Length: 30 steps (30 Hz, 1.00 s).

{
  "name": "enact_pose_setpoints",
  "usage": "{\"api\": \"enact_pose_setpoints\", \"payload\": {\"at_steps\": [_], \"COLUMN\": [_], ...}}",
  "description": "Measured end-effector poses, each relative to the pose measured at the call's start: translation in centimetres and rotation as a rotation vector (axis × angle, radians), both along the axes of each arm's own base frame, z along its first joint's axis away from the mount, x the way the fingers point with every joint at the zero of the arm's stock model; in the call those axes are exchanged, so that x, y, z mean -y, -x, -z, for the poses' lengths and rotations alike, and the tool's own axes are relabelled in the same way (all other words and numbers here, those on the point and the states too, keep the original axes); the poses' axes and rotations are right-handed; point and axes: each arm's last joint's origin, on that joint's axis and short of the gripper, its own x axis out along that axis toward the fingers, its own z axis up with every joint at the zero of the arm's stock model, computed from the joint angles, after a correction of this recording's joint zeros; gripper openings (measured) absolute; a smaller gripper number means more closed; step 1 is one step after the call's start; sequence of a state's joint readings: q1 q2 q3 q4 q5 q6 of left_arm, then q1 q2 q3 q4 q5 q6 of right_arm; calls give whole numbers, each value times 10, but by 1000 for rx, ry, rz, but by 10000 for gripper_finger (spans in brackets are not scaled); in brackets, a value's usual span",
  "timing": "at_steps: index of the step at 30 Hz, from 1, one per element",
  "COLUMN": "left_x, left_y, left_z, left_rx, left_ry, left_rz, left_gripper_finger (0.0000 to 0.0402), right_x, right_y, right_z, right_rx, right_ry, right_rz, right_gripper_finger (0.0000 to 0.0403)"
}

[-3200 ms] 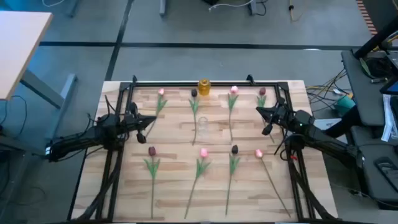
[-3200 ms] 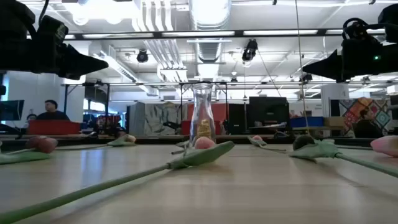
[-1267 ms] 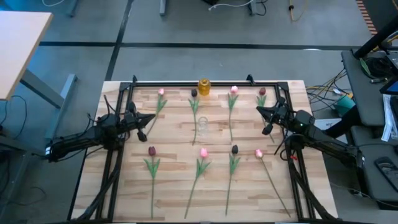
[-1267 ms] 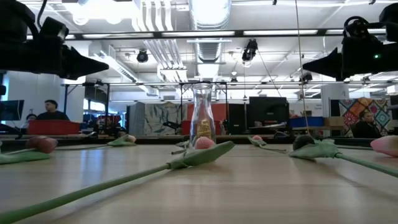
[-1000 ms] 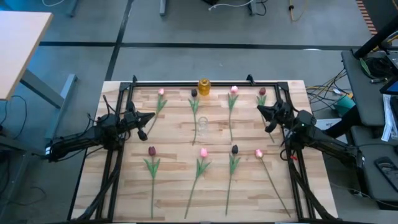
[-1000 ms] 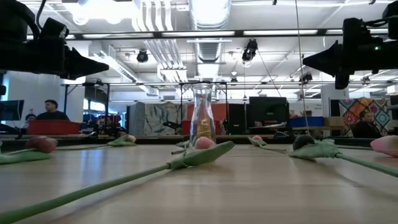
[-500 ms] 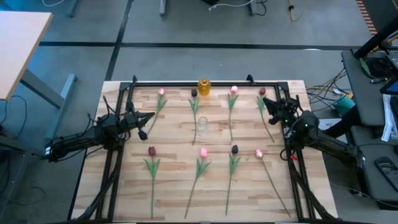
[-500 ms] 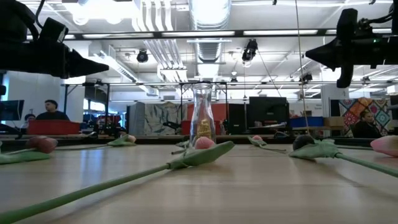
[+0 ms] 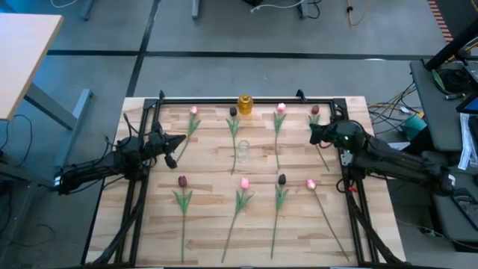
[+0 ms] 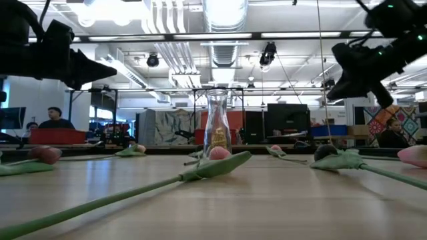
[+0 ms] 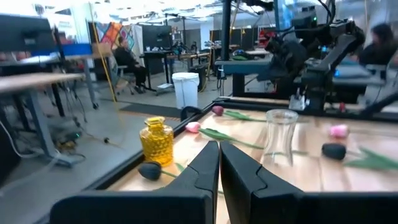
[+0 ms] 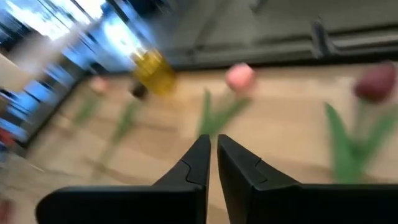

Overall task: Sort flowers into vase by color
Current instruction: Put the top red flower into the yellow transparent vase

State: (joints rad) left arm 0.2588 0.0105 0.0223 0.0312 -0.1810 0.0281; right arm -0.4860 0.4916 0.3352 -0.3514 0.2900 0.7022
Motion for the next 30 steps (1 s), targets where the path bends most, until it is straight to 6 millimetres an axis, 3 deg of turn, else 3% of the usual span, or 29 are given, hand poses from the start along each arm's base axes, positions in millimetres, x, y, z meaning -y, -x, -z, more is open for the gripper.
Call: {"api": "enact_pose_setpoints", "payload": {"at_steps": [6,14,25,30], "left_x": [-1,-3,-4,-4], "left_y": [1,2,4,4], "left_z": [-1,-5,-11,-11], "left_rx": [60,160,269,284], "left_ry": [101,193,247,272], "left_rz": [-34,-124,-146,-143], "left_gripper_finger": [0,0,0,0], "right_x": [14,60,131,154], "right_y": [-14,-28,-26,-30], "right_z": [-13,-12,-1,14], "right_rx": [-318,-424,-574,-628], "right_ry": [-179,-415,-639,-687], "right_rz": [30,135,168,130], "right_gripper_finger": [11,21,155,187]}}
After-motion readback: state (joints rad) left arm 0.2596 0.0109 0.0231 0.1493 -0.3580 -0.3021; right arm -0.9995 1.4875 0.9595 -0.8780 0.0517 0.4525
